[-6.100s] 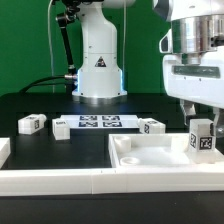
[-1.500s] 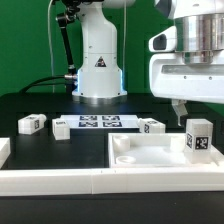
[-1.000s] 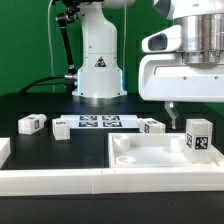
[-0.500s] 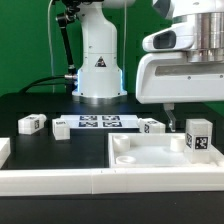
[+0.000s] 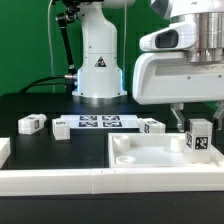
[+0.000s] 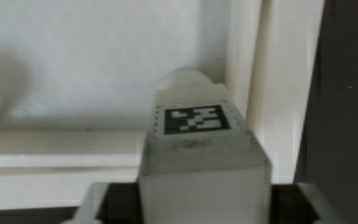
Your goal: Assemble square table
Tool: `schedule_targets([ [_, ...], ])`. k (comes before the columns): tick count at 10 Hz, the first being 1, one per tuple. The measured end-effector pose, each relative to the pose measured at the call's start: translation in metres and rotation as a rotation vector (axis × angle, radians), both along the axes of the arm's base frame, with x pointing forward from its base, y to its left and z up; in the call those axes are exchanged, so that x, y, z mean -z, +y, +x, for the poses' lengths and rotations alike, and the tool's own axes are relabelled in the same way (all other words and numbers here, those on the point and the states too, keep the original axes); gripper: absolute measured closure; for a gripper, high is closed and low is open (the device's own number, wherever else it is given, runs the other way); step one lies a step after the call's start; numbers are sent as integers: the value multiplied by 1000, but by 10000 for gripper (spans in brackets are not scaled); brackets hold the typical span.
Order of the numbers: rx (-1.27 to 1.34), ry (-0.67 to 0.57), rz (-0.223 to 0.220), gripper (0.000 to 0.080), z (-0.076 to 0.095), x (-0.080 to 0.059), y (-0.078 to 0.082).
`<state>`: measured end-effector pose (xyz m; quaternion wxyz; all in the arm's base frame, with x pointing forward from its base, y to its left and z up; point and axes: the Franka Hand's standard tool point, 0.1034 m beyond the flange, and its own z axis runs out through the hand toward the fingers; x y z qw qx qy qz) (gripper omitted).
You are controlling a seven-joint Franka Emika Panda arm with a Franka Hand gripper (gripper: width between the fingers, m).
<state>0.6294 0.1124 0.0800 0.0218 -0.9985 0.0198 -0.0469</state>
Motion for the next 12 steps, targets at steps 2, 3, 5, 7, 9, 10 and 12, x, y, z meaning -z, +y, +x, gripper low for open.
schedule_targets([
  [2, 40, 2, 6, 511, 0, 0, 0],
  [3, 141, 6, 15, 511, 0, 0, 0],
  [5, 356, 16, 32, 511, 0, -1, 0],
  [7, 526, 28, 33, 510, -1, 0, -9],
  [9, 657, 33, 31, 500, -2, 0, -15],
  [10, 699, 33, 26, 497, -3, 0, -19],
  [12, 757, 32, 20, 497, -3, 0, -26],
])
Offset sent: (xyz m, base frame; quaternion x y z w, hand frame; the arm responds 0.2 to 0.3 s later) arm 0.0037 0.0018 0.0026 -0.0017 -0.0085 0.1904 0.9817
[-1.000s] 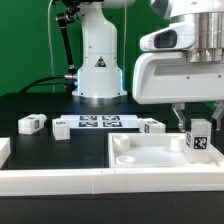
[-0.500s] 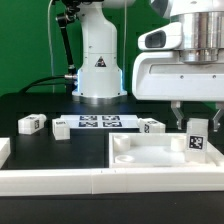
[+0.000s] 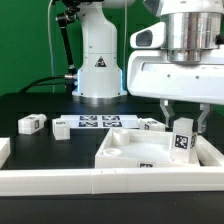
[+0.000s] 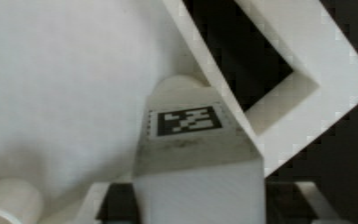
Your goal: Assemble square table
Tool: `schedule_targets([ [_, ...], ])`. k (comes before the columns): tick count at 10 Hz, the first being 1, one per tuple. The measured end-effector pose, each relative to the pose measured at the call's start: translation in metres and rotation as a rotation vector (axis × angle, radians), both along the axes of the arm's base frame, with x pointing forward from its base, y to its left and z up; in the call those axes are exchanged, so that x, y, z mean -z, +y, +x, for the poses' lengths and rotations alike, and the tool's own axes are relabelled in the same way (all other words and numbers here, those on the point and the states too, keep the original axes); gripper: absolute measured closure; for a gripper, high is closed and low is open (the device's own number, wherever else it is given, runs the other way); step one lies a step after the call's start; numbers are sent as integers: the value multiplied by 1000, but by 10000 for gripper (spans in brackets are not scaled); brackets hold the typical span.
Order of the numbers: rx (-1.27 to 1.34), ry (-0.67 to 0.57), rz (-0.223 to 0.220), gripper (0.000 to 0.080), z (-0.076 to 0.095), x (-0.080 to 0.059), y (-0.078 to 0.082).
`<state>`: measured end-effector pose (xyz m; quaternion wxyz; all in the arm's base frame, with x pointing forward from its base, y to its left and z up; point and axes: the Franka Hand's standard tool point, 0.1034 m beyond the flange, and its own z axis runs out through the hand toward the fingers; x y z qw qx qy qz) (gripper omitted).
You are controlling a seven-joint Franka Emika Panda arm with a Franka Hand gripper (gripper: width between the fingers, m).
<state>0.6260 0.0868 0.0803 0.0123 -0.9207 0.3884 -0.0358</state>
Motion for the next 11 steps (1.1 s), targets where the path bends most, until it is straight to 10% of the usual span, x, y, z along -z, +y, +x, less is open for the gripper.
schedule_targets([
  [3, -28, -1, -3, 178, 0, 0, 1],
  [11, -414, 32, -30, 150, -16, -21, 13],
])
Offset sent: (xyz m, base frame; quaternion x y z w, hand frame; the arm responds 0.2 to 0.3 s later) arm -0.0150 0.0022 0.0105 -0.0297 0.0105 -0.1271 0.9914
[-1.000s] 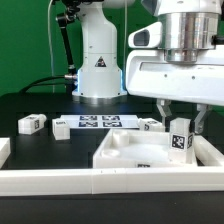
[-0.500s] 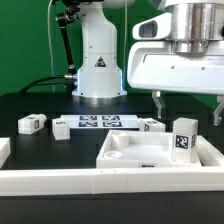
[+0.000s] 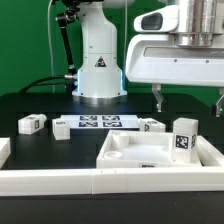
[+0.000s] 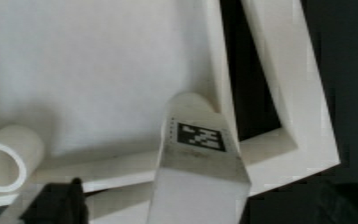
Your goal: Assemble square table
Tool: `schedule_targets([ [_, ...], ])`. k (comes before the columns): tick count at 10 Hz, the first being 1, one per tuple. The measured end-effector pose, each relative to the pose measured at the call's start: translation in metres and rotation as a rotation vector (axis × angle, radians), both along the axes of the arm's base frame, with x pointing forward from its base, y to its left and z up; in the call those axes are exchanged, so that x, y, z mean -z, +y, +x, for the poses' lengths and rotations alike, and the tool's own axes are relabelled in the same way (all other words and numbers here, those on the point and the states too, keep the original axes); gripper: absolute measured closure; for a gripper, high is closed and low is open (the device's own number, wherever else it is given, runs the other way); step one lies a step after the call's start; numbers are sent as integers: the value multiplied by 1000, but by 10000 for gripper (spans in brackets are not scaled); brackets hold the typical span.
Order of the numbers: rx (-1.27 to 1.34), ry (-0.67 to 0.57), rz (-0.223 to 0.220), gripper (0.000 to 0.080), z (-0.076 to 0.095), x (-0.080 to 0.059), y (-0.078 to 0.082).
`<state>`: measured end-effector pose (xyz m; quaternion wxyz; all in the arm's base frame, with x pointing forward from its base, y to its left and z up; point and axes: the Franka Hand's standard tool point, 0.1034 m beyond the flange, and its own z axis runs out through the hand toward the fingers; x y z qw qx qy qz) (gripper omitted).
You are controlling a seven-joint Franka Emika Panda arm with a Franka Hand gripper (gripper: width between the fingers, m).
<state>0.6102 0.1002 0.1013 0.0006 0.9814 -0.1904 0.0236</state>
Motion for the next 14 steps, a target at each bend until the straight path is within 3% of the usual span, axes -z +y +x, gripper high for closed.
schedule_targets([
  [4, -25, -2, -3, 150, -1, 0, 0],
  [7, -284, -9, -12, 150, -20, -7, -4],
  [11, -319, -11, -15, 150, -23, -3, -8],
  [13, -323, -12, -15, 150, -30, -1, -7],
  [14, -337, -41, -16, 150, -45, 2, 0],
])
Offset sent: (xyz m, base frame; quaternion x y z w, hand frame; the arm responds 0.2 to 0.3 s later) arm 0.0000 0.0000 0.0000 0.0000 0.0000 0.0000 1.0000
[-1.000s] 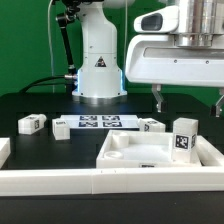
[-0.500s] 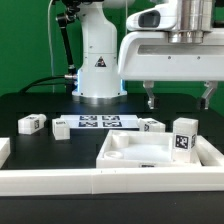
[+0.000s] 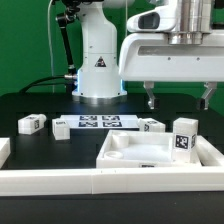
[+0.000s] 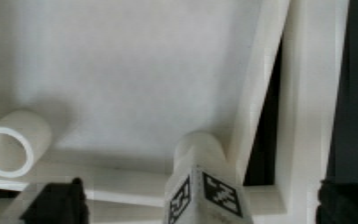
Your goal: Assemble square table
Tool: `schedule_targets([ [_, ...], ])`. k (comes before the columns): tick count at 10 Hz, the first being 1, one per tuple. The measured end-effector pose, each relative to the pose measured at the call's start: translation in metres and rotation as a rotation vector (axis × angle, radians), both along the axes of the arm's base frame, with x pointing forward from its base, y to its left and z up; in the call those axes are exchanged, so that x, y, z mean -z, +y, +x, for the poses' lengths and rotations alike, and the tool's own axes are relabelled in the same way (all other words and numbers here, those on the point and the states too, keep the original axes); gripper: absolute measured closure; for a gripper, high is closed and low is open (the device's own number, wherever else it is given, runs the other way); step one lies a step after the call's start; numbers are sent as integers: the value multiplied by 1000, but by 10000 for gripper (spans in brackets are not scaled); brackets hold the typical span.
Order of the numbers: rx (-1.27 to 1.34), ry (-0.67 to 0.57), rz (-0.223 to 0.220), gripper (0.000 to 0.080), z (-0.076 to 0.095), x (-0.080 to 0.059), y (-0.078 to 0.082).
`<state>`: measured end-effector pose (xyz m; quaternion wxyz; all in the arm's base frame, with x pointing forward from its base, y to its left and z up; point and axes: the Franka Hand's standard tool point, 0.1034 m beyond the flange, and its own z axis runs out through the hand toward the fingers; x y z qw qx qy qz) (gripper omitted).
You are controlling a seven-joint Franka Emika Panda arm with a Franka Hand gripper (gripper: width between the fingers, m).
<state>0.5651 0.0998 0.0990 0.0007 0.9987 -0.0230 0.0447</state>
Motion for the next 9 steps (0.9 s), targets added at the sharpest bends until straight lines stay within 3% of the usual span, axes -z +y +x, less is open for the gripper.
schedule_targets([
  [4, -65, 10, 8, 150, -66, 17, 20],
  [9, -146, 14, -3, 150, -90, 21, 22],
])
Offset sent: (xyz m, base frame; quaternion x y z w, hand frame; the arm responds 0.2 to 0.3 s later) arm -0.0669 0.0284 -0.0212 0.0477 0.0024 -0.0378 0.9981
